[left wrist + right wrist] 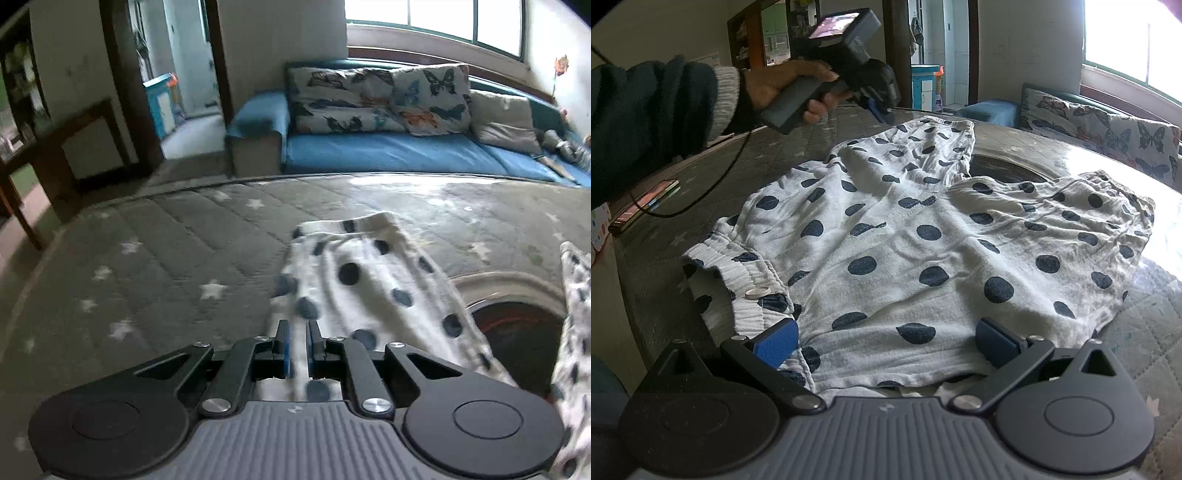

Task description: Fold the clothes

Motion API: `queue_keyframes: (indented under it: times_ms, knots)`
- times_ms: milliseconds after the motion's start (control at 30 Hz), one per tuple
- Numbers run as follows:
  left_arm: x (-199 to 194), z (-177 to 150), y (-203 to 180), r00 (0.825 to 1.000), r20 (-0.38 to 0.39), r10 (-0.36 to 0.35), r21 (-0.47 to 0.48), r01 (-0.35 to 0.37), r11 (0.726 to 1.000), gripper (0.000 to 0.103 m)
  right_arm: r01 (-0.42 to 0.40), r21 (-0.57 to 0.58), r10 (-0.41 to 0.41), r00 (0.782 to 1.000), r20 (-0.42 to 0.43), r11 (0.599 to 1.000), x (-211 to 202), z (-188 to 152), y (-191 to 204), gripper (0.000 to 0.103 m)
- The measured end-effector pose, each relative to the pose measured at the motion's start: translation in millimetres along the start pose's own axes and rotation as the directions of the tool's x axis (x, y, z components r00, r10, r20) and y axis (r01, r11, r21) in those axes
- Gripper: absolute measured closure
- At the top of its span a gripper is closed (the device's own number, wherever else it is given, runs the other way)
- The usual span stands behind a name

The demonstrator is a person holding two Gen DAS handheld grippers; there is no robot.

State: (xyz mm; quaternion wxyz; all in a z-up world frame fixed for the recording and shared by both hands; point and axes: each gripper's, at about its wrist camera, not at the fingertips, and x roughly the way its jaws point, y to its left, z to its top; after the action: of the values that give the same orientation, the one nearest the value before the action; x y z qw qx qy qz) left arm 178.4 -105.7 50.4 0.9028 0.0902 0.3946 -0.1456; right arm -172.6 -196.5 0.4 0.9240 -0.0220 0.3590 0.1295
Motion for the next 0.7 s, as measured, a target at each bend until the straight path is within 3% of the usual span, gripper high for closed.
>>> queue_keyframes:
  times_ms: [100,200,333,467,600,700]
  knots:
    - [16.5,3.5,-6.7,1.0,-0.027,0.01,0.019,-0.01,1.0,0.092,0.001,0.0,-0.001,1.0,-0.002,1.0,-0.3,0.0,0.2,0.0]
    - [33.0,6.0,-9.6,0.997,-0.035,0.066,0.055,-0.064,0.996,0.092,0.001,0.002,-0.001,1.0,-0.004,1.0,-0.5,0.3,0.2,0.0]
    - [42.3,17.4,-1.2,0.996,-0.038,0.075,0.031,-0.074,0.997,0.091,0.001,0.004,-0.001,1.0,-0.004,1.0,-0.6,0.1,0.5,0.0]
    - [50.6,24.7,-0.1,0.993,-0.029,0.118,0.045,-0.117,0.992,0.083,0.002,0.004,-0.002,1.0,-0.001,1.0,0.1,-0.1,0.1,0.0]
    - [45.1,25.2,-3.1,0.991,-0.023,0.132,0.044,-0.131,0.99,0.082,0.002,0.003,-0.002,1.0,0.0,1.0,0.2,-1.3,-0.1,0.0]
    - [22.3,15.1,-5.1,0.995,-0.005,0.099,0.05,-0.099,0.994,0.082,0.002,0.002,-0.002,1.0,0.002,1.0,0.8,-2.4,0.0,0.0]
